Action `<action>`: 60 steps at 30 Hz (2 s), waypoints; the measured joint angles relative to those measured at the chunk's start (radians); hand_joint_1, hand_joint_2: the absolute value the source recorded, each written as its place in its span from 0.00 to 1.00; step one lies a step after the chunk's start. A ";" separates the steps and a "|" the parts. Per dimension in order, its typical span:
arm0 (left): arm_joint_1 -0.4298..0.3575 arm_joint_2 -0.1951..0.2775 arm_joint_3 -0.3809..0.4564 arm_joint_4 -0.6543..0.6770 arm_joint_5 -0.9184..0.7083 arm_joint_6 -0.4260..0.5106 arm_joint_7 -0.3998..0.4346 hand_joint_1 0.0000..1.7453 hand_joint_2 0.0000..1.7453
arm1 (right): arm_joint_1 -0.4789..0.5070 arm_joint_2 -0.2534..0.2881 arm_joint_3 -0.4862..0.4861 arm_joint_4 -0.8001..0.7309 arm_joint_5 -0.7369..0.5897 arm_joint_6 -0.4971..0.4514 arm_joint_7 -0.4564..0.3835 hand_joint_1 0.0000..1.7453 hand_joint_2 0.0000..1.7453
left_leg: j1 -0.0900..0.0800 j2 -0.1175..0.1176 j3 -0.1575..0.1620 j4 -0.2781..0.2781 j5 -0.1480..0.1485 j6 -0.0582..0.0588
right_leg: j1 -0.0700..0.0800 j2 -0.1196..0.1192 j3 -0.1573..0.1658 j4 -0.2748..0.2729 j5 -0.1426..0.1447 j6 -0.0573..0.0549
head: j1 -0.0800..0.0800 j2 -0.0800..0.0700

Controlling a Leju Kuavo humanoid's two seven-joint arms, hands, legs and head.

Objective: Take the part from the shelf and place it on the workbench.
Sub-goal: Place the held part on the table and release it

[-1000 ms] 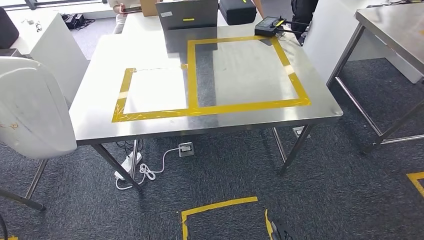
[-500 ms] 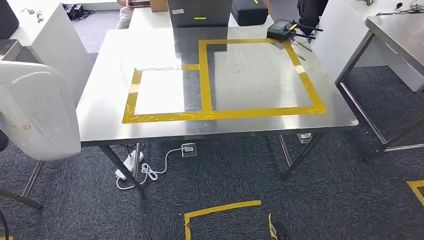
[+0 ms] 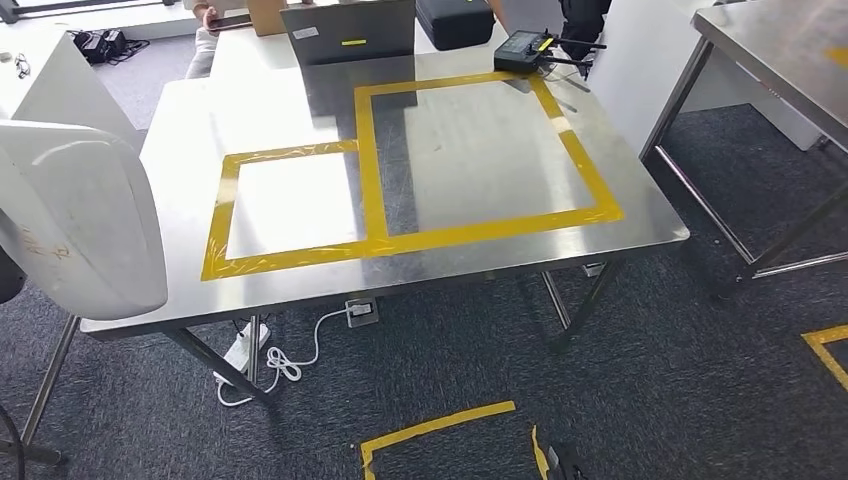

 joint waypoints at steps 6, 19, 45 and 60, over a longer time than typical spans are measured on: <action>-0.017 0.003 -0.004 0.022 0.005 -0.007 0.000 1.00 1.00 | 0.000 0.000 -0.004 0.000 -0.004 0.002 -0.001 0.00 0.00 | 0.005 -0.066 0.106 -0.282 0.150 0.013 | -0.005 0.055 0.006 0.006 -0.011 0.027 | -0.001 0.000; -0.039 0.000 -0.019 0.052 0.006 -0.010 -0.007 1.00 1.00 | 0.004 0.001 -0.010 0.000 -0.003 0.005 -0.018 0.00 0.00 | 0.000 0.036 0.121 -0.276 0.127 0.041 | -0.001 -0.045 -0.047 0.077 -0.018 0.050 | 0.017 0.000; -0.087 -0.031 -0.056 0.091 -0.019 -0.010 -0.027 1.00 1.00 | 0.006 0.005 -0.012 0.000 0.002 -0.009 -0.031 0.00 0.00 | 0.003 0.037 0.154 -0.310 0.126 0.051 | -0.009 -0.043 -0.157 0.271 -0.087 0.069 | 0.021 0.000; -0.078 -0.028 -0.063 0.107 -0.017 -0.013 -0.034 1.00 1.00 | 0.006 0.008 -0.020 0.000 0.004 -0.010 -0.031 0.00 0.00 | 0.006 0.001 -0.014 0.009 0.008 -0.001 | -0.008 -0.029 -0.003 0.029 -0.026 0.005 | 0.008 0.000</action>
